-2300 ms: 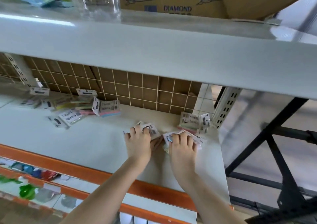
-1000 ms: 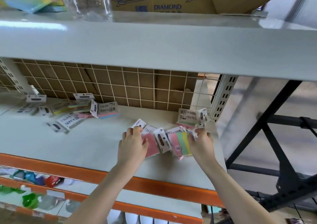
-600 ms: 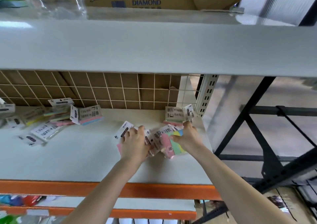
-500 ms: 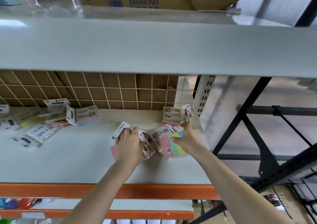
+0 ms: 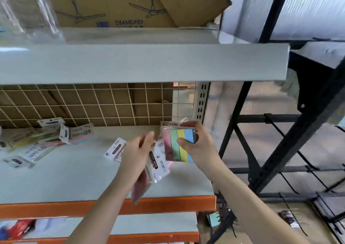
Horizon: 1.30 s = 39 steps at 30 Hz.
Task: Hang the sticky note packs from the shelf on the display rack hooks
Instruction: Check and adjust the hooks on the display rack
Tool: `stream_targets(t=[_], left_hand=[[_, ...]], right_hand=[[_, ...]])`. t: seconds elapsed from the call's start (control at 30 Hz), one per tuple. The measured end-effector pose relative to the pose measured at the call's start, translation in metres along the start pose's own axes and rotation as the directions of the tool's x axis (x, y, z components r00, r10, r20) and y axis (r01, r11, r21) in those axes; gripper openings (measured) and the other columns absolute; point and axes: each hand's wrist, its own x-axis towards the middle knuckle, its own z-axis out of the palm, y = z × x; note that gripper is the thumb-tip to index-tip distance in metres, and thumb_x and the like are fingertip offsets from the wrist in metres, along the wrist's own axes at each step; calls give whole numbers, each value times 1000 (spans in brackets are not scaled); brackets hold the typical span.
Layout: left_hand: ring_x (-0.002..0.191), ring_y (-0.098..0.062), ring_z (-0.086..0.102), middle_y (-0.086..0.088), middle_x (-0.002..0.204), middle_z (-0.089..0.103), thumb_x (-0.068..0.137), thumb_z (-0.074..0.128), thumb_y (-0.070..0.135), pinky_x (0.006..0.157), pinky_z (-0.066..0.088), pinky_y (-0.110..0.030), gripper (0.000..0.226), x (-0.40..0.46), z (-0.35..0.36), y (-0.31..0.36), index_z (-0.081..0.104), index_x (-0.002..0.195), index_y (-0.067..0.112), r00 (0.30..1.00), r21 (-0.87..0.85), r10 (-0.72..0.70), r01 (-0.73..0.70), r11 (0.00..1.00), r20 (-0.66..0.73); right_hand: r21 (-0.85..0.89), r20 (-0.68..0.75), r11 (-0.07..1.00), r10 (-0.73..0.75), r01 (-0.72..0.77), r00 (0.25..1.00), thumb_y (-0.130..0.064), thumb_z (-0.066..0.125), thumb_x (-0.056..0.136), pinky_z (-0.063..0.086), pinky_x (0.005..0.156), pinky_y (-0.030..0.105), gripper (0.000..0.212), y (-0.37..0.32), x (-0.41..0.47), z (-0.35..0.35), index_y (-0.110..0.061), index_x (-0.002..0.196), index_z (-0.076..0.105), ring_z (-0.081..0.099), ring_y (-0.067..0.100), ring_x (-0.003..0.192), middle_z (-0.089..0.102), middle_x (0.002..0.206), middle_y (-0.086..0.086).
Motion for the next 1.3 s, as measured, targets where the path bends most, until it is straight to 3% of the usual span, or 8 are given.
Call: stream_targets(t=[0.27, 0.33, 0.5, 0.7, 0.8, 0.97, 1.17, 1.3], left_hand=[[74, -3, 69, 10, 79, 74, 73, 50, 69, 63, 49, -19, 43, -67, 43, 74, 73, 83, 34, 977, -255, 6, 50, 966, 214], [70, -4, 69, 6, 76, 74, 71, 55, 65, 58, 48, -13, 38, -86, 54, 91, 73, 81, 33, 979, -323, 32, 35, 946, 199], [78, -27, 70, -12, 81, 72, 74, 60, 51, 63, 58, -35, 29, -137, 92, 135, 74, 85, 28, 990, -461, 87, -25, 887, 115], [73, -22, 67, -6, 76, 71, 78, 58, 46, 64, 54, -31, 27, -180, 132, 186, 74, 86, 27, 966, -462, 257, -217, 860, 25], [70, -18, 66, -3, 75, 70, 83, 56, 43, 61, 51, -21, 20, -192, 153, 209, 74, 87, 34, 934, -453, 357, -313, 835, 13], [57, -13, 60, 3, 64, 66, 87, 58, 35, 52, 44, -12, 18, -194, 183, 236, 71, 78, 44, 884, -438, 467, -420, 795, 0], [46, 5, 49, 18, 50, 54, 88, 58, 34, 50, 36, -4, 22, -182, 213, 259, 62, 67, 29, 852, -496, 514, -404, 769, 103], [46, 2, 46, 13, 51, 52, 88, 56, 48, 49, 47, -20, 34, -163, 230, 270, 62, 74, 18, 827, -510, 540, -401, 761, 157]], right_hand=[[17, 99, 988, -154, 153, 983, -6, 67, 86, 55, 86, 23, 34, -22, -63, -81, -31, 106, 54, 57, 8, 109, 58, 114, -7], [37, 112, 986, -167, 164, 980, -7, 67, 86, 57, 85, 28, 36, -23, -75, -102, -34, 106, 53, 57, 10, 111, 58, 113, -8], [76, 74, 941, -336, 330, 939, -13, 69, 86, 53, 86, 23, 36, -26, -113, -160, -37, 106, 50, 58, 5, 105, 58, 109, -10], [24, -72, 854, -518, 520, 852, -28, 55, 93, 50, 78, 26, 14, -34, -142, -228, -19, 104, 57, 60, 16, 95, 60, 100, 2], [56, -133, 874, -472, 482, 871, -27, 58, 94, 47, 72, 13, 15, -38, -148, -261, -17, 105, 56, 61, 7, 89, 60, 100, 3], [281, -110, 932, -207, 230, 972, -37, 63, 76, 54, 70, 19, 56, -41, -145, -308, -14, 125, 49, 68, 6, 90, 69, 105, -1], [178, -174, 920, -320, 350, 931, -29, 59, 86, 51, 69, 18, 18, -42, -137, -345, -21, 100, 67, 69, 8, 86, 74, 95, -5], [100, -319, 905, -365, 414, 875, -20, 57, 90, 55, 72, 29, 12, -39, -127, -358, -23, 97, 66, 68, 17, 87, 72, 92, 0]])
